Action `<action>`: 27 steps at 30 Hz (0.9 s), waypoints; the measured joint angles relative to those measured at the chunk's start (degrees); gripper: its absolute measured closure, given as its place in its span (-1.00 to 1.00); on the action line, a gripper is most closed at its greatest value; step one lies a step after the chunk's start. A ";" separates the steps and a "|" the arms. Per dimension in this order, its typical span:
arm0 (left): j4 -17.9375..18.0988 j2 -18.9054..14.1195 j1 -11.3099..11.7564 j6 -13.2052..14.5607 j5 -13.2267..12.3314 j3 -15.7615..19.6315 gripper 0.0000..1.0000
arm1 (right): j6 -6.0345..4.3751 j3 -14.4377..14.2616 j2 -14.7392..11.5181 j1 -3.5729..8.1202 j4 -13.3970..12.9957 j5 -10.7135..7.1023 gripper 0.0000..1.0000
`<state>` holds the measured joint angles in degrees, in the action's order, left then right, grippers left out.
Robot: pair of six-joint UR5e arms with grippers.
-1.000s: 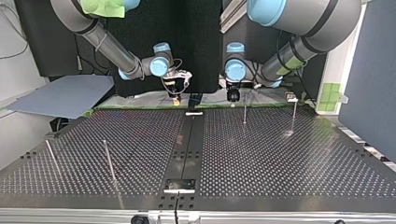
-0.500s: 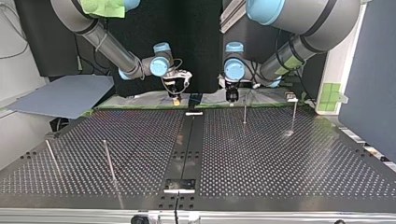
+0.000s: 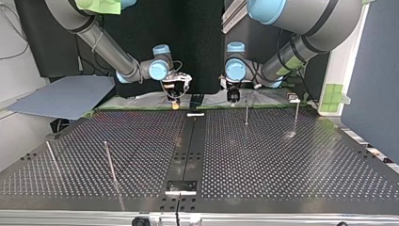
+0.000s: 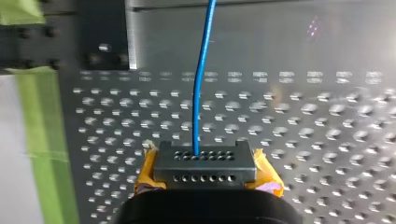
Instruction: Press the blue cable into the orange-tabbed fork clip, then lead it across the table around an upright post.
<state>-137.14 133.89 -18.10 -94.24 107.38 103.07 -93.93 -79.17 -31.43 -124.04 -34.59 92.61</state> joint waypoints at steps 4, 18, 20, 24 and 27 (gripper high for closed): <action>0.06 0.00 -0.08 -0.31 0.05 0.00 1.00 | 0.03 0.01 -1.75 0.17 0.92 0.03 0.97; 0.71 0.01 -0.20 -0.57 0.06 0.00 1.00 | 0.14 -0.02 -6.38 0.28 3.29 0.20 0.97; 0.72 0.01 -0.20 -0.57 0.06 0.00 1.00 | 0.11 -0.02 -7.26 0.31 3.44 0.21 0.97; 0.72 0.00 -0.20 -0.53 0.06 0.00 1.00 | 0.12 -0.01 -8.62 0.33 3.72 0.21 0.97; 0.72 0.01 -0.24 -0.53 0.06 0.00 1.00 | 0.06 -0.02 -9.55 0.37 3.79 0.24 0.97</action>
<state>-136.42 133.89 -18.34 -94.77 107.44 103.07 -93.87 -79.19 -40.99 -123.67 -30.81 92.85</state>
